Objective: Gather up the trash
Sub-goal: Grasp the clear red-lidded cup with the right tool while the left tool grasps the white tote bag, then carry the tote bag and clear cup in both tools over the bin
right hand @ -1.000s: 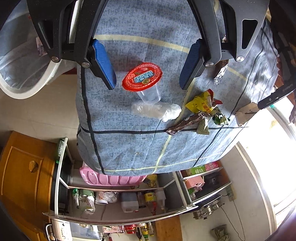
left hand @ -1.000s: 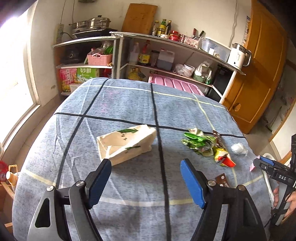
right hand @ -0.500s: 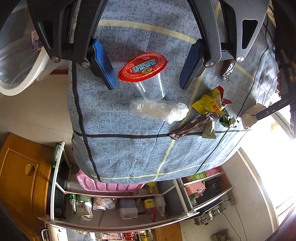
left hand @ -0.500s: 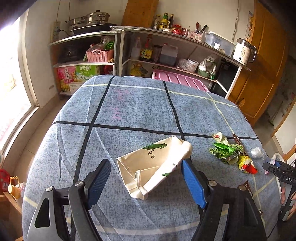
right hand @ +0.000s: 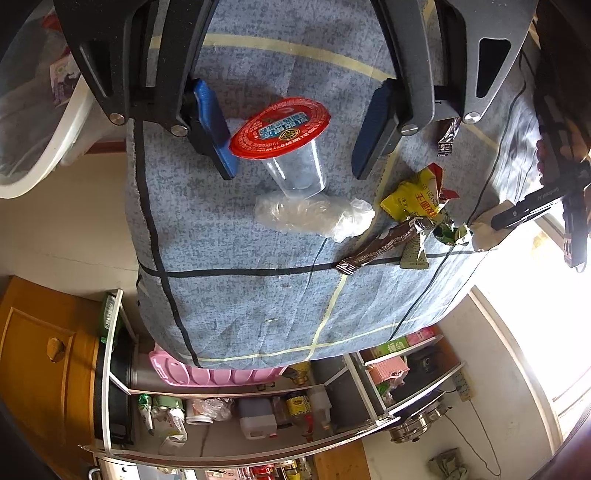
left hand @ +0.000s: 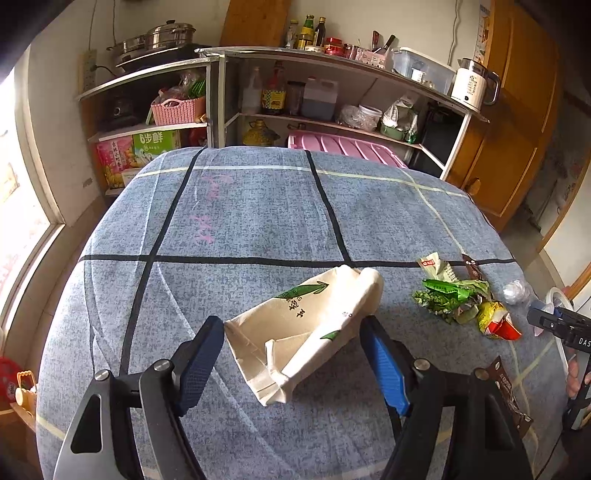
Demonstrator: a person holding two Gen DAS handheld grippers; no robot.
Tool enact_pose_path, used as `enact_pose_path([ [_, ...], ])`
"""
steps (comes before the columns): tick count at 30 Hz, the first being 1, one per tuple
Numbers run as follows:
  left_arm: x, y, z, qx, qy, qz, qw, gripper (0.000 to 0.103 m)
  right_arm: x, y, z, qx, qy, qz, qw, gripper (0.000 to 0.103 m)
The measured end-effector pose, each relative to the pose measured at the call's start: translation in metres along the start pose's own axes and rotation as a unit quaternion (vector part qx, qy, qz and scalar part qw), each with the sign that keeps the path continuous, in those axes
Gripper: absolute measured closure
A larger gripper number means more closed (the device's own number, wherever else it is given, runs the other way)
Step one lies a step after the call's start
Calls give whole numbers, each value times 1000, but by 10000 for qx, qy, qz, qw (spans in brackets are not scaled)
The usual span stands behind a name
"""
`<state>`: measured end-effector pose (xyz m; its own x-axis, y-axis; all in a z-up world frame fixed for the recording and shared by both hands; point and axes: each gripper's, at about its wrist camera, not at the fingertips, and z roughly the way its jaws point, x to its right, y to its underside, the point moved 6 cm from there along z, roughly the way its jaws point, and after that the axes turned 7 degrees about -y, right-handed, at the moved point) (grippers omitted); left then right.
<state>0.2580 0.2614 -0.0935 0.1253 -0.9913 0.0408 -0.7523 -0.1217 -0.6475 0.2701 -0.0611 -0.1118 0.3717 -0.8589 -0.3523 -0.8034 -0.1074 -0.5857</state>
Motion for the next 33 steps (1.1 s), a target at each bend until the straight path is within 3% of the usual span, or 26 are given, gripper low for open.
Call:
enact_pose_path([
  [2,0,2,2,-63,44,-25,10000,49,0,0,0,17,-4,24,10000,56],
  [9,5,5,-1,-43,-32,72,10000,67,-2,2,-1,50,-59,10,10000,57],
  [11,6,5,-2,-31,11,45,10000,76,-2,3,-2,77,-53,1,10000,57],
  [24,16,12,-19,104,30,122,9999,81,-5,4,-10,249,-187,77,9995,58],
  [33,34,19,-47,266,257,120,9992,82,-16,9,-28,503,-333,49,9982,58],
])
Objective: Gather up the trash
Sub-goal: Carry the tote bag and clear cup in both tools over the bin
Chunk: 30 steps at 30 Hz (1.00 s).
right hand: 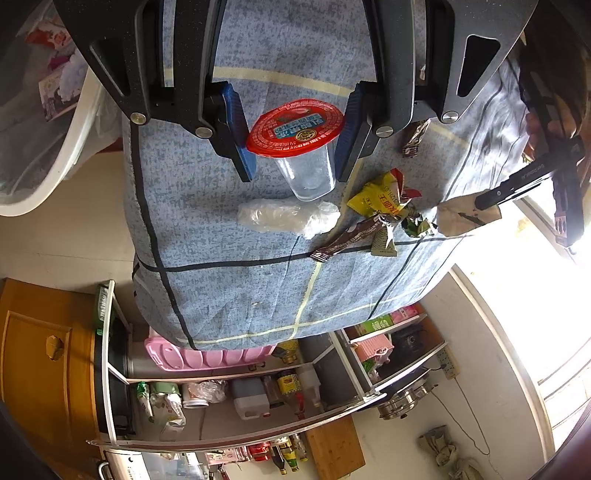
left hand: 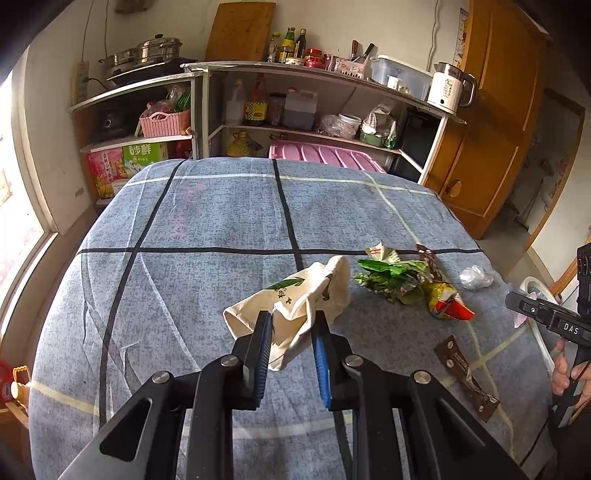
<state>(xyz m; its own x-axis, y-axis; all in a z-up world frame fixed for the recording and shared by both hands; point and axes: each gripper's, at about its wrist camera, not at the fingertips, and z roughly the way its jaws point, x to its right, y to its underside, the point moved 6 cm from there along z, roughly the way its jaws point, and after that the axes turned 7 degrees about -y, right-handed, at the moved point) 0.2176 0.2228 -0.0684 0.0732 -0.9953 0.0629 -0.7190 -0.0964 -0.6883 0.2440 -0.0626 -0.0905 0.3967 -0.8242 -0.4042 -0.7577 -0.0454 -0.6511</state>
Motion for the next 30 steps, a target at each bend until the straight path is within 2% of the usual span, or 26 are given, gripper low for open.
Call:
enact_pose_path([
  [9,38,2,-40,304,399,86,9987,82,-12,8,-31,281,-211,0,9994,58],
  [15,78,-1,-61,466,665,376,9960,82,-11,12,-56,488,-212,59,9986,58],
  [22,132,-5,-78,616,951,715,9910,82,2,14,-95,781,7,113,9969,58],
  [30,199,-3,-80,609,1365,1008,9836,82,34,20,-136,1017,308,313,9938,58],
])
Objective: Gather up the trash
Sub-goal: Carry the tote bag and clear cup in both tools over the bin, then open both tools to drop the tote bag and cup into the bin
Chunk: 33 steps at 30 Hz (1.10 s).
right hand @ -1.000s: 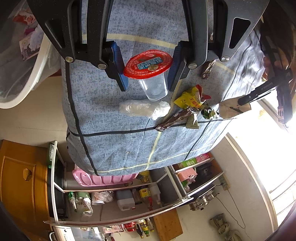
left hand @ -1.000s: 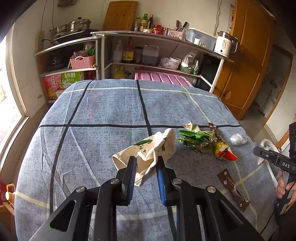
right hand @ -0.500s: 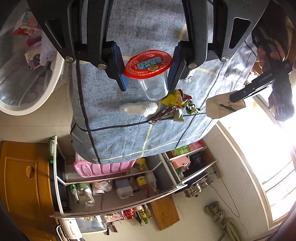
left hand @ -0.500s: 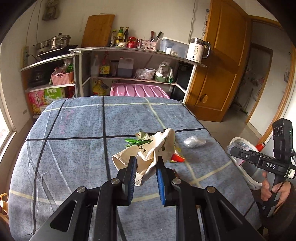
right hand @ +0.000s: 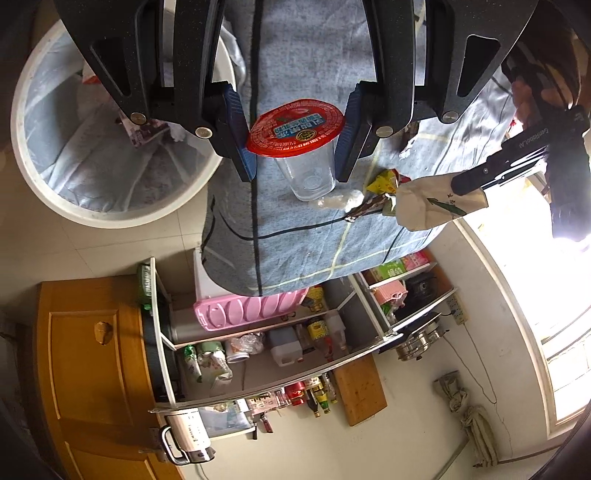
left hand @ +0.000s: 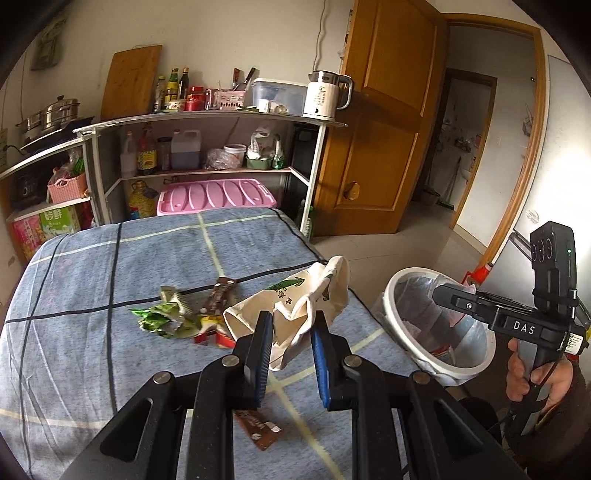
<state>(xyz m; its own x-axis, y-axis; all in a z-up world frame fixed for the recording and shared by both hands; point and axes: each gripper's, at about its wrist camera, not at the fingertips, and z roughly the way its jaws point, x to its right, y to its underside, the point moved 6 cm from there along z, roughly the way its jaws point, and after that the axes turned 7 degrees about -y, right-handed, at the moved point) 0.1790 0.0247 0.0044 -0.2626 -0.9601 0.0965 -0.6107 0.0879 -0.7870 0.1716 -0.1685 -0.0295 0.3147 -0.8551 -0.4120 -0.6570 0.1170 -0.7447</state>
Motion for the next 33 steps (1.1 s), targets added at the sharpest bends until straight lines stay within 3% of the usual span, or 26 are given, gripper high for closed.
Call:
enact_pose_path([
  [12,109,-5,36,-164,862,392,9954,82,63,5,-45,180,578,357,9975,58],
  [18,152,-1,56,-354,1138,576,9912,82,96,11,-55,90,1072,408,9934,58],
  [24,185,9,78,-616,1272,722,9873,82,129,23,-54,-128,1462,492,9880,58],
  [33,205,21,102,-939,1209,783,9851,82,151,37,-46,-531,1810,379,9813,57],
])
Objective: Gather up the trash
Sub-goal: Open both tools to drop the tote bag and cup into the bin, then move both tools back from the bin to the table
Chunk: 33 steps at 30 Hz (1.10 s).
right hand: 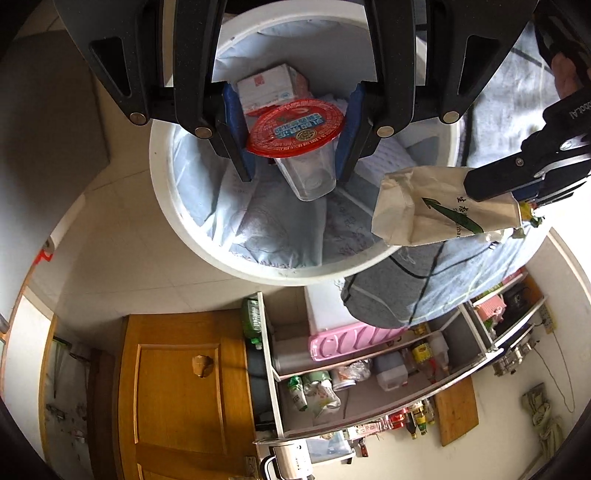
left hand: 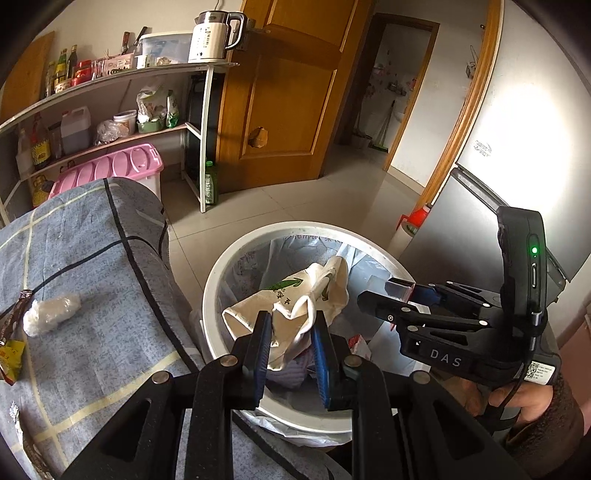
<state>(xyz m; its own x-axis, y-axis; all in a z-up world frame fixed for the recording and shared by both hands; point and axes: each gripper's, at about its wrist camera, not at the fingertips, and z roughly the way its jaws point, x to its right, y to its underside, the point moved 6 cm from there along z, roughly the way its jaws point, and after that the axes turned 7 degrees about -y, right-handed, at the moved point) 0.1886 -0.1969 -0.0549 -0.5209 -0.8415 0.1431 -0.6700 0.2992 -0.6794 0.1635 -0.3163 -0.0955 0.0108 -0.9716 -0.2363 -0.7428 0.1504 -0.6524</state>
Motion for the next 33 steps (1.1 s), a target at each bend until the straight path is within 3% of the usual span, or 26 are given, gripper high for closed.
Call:
enact_pose_path([
  [3,0,1,3,-18,-79,9,10000,77,3,3,1,-18,101,-3,9999,40],
  [4,-1,2,4,-43,-87,-14,10000,71,3,3,0,10,116,7,9999,38],
  [12,-11,3,-9,51,-136,-126,9998,68,0,4,-10,104,115,92,9998,38],
  [16,-25,4,-24,168,-233,-223,9993,59,-12,0,-16,200,17,52,9998,38],
  [19,-38,6,-40,267,-306,-320,9987,59,-25,-3,-21,285,-97,18,9995,38],
  [26,-85,18,-75,467,-720,-721,9937,59,-66,-10,-22,378,-408,-228,9982,38],
  [33,-146,39,-108,555,-1255,-1212,9831,59,-108,-14,-14,353,-675,-478,9959,38],
])
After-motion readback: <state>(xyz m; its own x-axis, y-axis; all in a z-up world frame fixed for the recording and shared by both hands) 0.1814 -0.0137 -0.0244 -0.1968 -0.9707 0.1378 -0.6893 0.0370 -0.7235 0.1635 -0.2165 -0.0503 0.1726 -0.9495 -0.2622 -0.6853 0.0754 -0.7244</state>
